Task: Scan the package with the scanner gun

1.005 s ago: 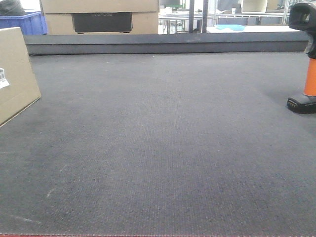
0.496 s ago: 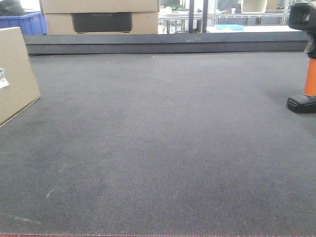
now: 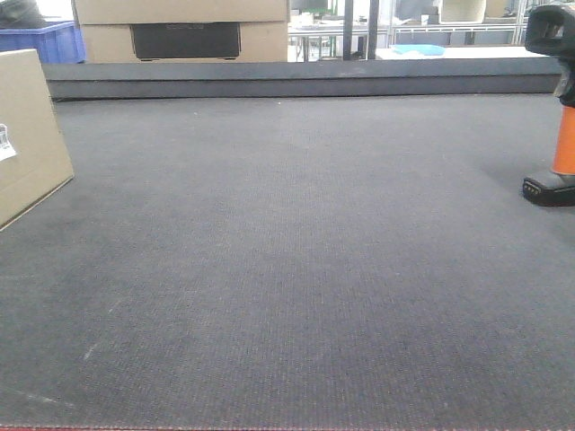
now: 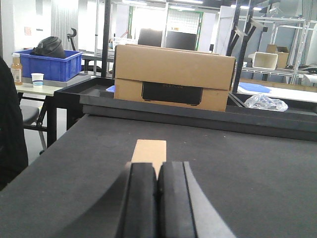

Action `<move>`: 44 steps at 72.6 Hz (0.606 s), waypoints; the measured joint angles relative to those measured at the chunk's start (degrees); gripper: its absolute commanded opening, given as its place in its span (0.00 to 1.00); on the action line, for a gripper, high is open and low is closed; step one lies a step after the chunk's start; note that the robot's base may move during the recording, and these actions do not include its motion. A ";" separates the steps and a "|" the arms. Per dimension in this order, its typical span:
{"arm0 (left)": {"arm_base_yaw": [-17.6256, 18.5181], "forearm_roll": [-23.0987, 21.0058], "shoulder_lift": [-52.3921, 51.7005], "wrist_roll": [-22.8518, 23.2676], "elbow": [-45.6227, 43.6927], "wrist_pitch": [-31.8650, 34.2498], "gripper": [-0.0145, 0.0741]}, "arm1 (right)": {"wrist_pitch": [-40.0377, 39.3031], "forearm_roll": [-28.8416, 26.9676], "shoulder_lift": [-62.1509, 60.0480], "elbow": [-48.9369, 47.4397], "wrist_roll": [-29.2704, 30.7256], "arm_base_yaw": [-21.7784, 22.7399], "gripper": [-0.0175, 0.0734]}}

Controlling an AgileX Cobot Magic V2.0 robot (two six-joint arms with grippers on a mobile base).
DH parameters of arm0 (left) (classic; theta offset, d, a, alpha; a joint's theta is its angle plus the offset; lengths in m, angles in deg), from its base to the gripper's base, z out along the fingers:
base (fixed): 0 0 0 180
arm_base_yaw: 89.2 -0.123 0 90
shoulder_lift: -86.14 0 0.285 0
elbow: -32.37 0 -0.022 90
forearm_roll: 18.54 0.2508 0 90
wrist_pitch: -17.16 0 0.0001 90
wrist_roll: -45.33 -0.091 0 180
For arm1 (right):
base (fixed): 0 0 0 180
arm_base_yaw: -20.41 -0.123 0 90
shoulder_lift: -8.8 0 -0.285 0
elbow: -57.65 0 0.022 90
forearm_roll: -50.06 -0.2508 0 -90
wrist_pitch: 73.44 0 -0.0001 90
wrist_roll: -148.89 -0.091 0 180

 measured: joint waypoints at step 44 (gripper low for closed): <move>4.08 8.26 -16.41 4.51 19.78 1.42 0.04 | 0.00 0.00 0.00 0.12 0.00 0.00 0.01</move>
